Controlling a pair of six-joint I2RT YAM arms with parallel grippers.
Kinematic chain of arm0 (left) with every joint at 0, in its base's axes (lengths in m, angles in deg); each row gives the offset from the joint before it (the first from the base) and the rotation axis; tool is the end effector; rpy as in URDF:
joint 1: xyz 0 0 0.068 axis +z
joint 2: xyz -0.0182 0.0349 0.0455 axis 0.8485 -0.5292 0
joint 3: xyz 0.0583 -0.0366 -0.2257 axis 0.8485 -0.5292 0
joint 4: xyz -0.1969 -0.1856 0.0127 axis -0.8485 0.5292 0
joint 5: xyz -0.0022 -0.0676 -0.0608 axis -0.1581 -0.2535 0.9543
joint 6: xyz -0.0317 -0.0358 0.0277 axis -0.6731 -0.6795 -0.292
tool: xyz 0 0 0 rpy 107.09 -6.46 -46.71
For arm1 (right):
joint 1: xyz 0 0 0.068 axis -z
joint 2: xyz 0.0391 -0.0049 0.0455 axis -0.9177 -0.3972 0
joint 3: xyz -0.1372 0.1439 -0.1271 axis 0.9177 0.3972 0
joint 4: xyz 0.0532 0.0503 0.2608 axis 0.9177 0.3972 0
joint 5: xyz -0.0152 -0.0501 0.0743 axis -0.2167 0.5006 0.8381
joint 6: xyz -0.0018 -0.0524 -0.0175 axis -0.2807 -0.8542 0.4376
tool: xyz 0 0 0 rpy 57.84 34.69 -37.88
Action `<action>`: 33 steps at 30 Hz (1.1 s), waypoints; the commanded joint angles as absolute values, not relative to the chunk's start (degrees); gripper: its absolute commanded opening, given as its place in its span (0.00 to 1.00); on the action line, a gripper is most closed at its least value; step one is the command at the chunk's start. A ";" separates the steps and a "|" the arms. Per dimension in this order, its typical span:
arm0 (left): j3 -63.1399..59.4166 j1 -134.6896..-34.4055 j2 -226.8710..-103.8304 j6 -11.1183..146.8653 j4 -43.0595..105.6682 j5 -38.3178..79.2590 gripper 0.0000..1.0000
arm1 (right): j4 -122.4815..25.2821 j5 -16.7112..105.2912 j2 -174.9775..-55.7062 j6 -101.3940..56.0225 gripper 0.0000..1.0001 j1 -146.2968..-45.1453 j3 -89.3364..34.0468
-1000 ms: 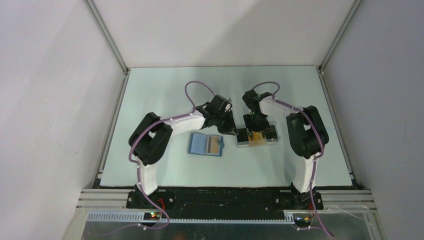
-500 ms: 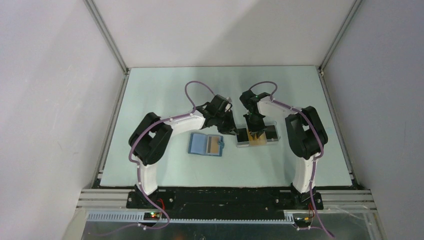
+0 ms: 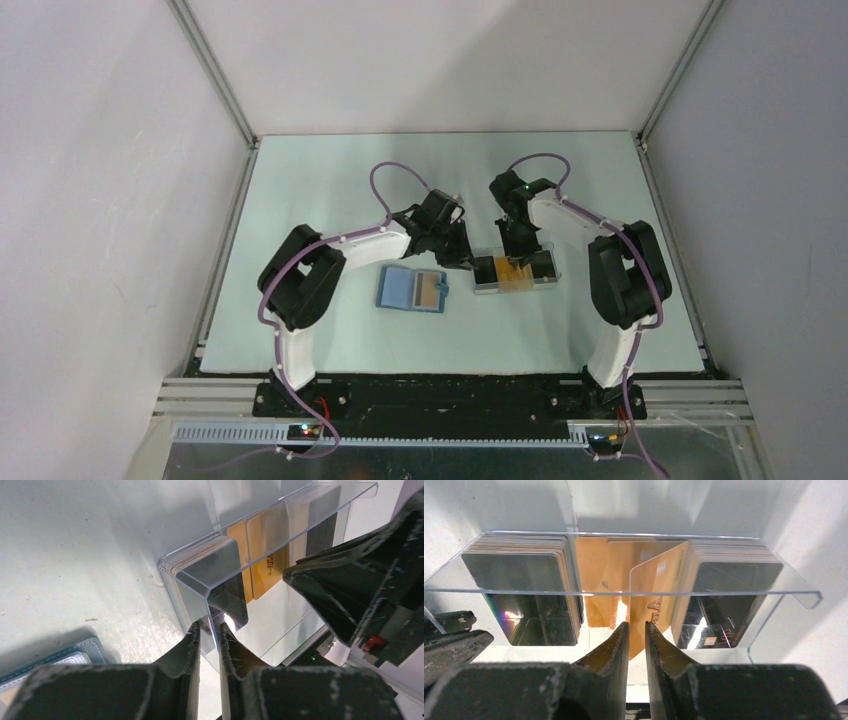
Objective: Put the credit cards into the card holder
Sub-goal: Pick up the credit card from the storage box.
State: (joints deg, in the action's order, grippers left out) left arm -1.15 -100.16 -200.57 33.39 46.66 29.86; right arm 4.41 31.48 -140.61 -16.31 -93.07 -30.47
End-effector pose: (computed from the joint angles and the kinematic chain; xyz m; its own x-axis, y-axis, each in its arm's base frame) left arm 0.2943 -0.2814 0.1308 -0.9621 -0.0554 -0.2670 0.1264 0.7770 -0.6167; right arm 0.3179 0.1547 0.1536 -0.9605 -0.2245 -0.1644 -0.2187 0.9744 -0.0530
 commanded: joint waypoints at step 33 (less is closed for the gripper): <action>-1.15 -100.37 -201.94 35.60 50.59 27.82 0.05 | 7.15 31.10 -140.64 -17.05 0.09 -88.90 -31.57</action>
State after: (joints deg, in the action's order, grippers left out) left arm -1.15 -100.13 -200.62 33.39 46.64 29.92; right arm 6.70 30.12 -141.57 -16.72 -89.07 -30.47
